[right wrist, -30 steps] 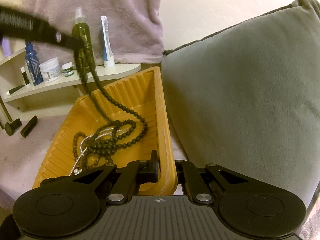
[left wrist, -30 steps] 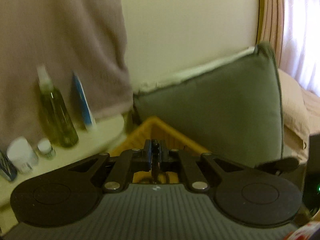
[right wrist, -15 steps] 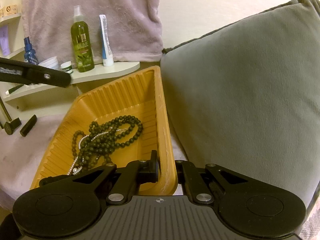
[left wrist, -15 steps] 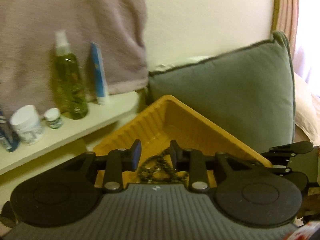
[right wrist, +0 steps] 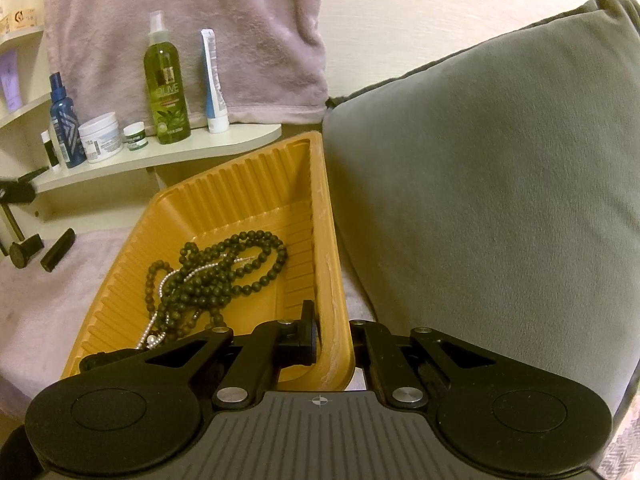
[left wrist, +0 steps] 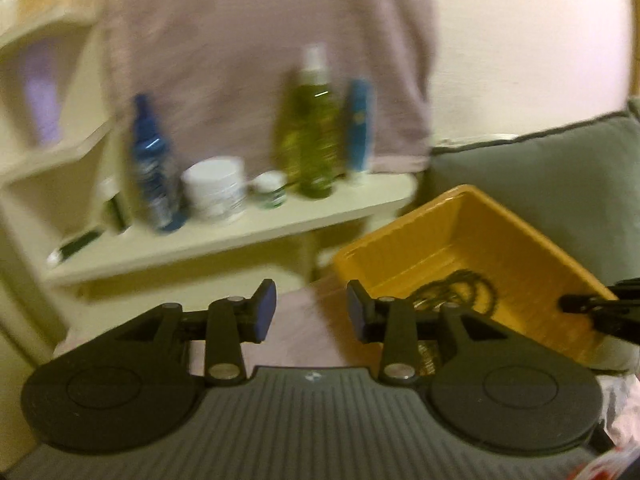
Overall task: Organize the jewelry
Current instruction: 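Return the left gripper to the black watch and grasp its face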
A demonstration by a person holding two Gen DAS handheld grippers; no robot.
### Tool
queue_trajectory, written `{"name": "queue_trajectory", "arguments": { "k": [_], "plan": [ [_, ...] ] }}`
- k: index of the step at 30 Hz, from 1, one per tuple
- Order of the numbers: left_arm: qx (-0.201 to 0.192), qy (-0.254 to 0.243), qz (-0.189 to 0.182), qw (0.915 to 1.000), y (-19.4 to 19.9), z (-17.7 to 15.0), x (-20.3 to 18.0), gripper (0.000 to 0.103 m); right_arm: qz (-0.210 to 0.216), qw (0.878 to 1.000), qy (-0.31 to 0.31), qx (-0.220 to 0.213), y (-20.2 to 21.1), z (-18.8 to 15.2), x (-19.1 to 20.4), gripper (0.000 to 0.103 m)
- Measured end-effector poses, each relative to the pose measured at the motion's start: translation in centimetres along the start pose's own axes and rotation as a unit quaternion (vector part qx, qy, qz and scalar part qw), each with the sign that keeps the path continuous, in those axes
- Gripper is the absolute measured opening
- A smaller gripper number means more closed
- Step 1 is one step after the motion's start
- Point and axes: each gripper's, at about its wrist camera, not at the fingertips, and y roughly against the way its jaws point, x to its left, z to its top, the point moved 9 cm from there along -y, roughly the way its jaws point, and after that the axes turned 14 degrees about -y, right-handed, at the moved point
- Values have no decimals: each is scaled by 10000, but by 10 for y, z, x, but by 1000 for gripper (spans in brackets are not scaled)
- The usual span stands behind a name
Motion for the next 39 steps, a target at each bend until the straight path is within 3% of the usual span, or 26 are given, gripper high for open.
{"name": "queue_trajectory", "arguments": {
  "k": [8,13,29,35,39],
  "plan": [
    [345,638,712,9948,13,-59,55,35,-22,10000,62,0,1,-1,0,4],
    [540,718,1155,9892,19,-88,84,36,-47,9999,90,6,1,-1,0,4],
    [830,848,1672,9788,-10,-134,133,37,-173,9997,95,105,-4,-2,-3,5],
    [812,1072,1807,9743,-28,-139,152,60,-241,9995,146,125,-6,-2,-1,5],
    [799,1193,1880,9716,-44,-141,164,63,-278,9994,162,152,-7,-3,-2,5]
  ]
}}
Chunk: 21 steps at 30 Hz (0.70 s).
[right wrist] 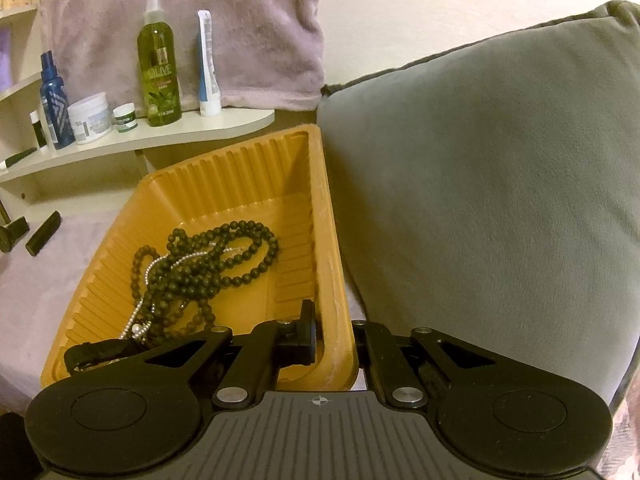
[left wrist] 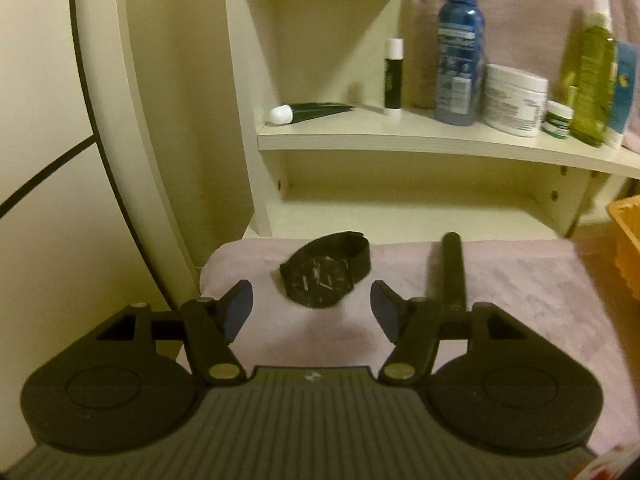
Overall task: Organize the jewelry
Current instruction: 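Return the left gripper to the black watch and grasp its face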
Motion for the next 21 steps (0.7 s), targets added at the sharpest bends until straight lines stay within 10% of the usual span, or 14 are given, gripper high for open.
{"name": "queue_trajectory", "arguments": {
  "k": [16,21],
  "plan": [
    [141,472,-111,9987,-48,5,-2,63,-73,10000,2,50,-4,0,-2,6],
    [122,383,-51,9992,-48,6,-5,45,-71,10000,3,50,-4,0,-2,6]
  ]
}}
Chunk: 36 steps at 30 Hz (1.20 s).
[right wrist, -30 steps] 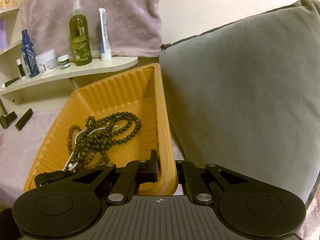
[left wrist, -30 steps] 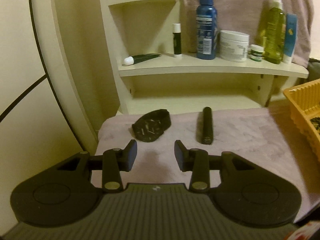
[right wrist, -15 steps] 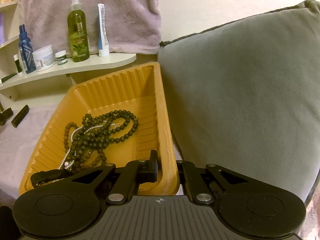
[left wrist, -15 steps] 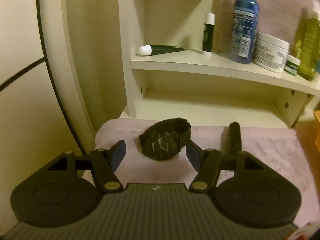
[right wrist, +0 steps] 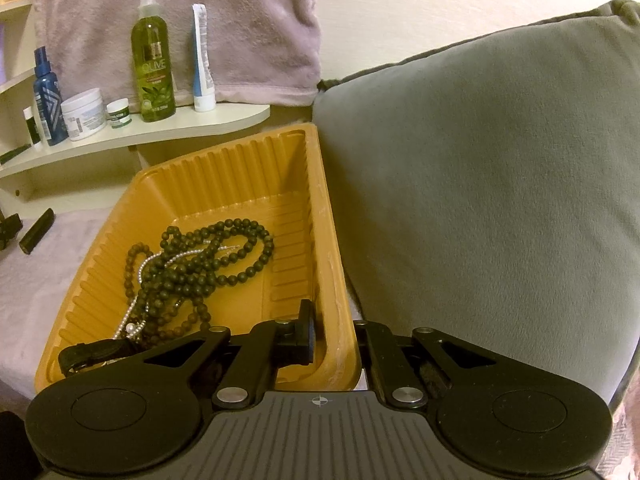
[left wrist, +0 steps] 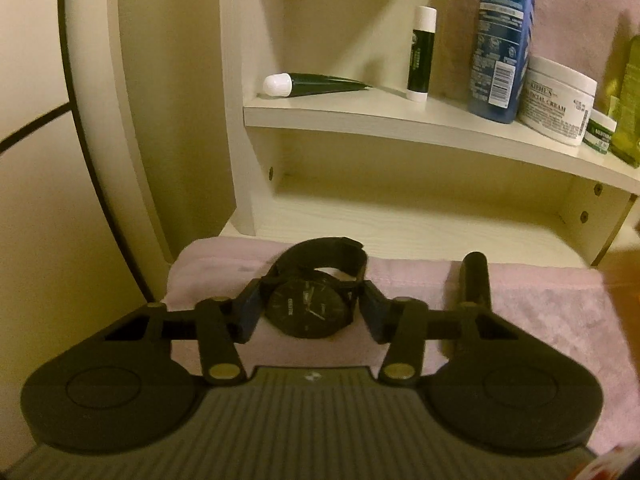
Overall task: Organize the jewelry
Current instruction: 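Return the left gripper to the black watch and grasp its face, then carry the black watch into the orange tray and open the left gripper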
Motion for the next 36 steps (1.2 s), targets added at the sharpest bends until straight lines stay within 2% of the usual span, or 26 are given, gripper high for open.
{"name": "queue_trajectory", "arguments": {
  "k": [8,21,36],
  "plan": [
    [-12,-100,-33,9999,11,-4,-2,44,4,10000,-6,-11,1,0,0,6],
    [-6,-261,-158,9995,51,-18,-15,44,72,10000,-12,-62,6,0,1,6],
    [-294,-553,-611,9962,104,4,-65,44,215,9996,-55,-163,17,0,3,5]
  ]
}}
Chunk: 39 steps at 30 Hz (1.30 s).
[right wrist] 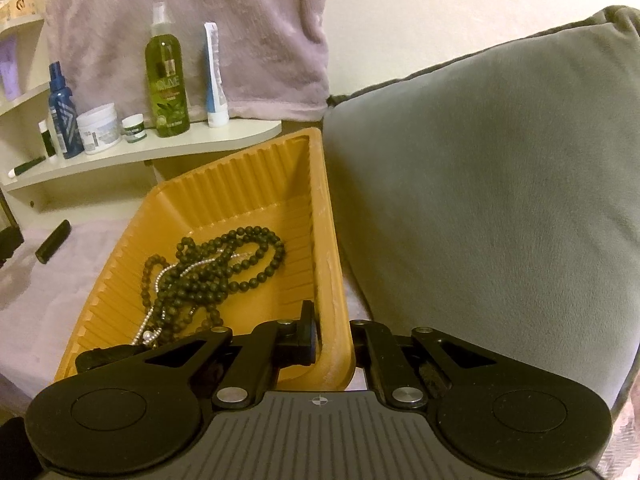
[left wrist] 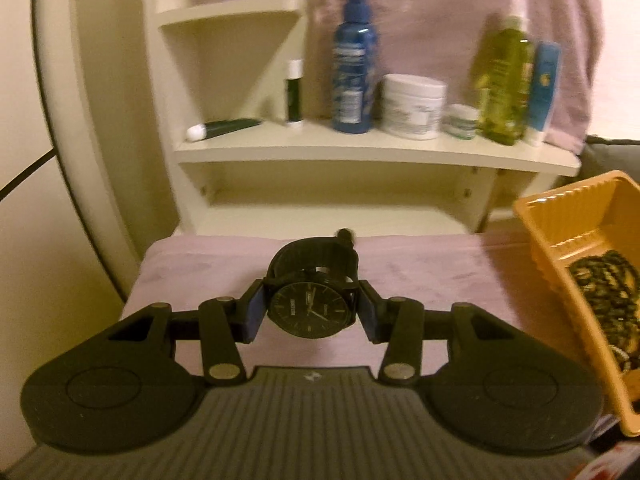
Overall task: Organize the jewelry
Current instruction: 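Carry the black watch into the orange tray and open the left gripper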
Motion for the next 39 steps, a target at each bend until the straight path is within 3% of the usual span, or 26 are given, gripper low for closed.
{"name": "queue_trajectory", "arguments": {
  "k": [12,25,39],
  "plan": [
    [-248,-189,-696,9971,23,27,-67,44,81,10000,-7,-56,3,2,3,5],
    [-330,-617,-1587,9848,35,47,-151,44,133,9999,-56,-51,3,2,2,5],
    [-232,-871,-1996,9757,27,53,-191,44,146,9999,-84,-31,1,2,1,5]
  ]
}}
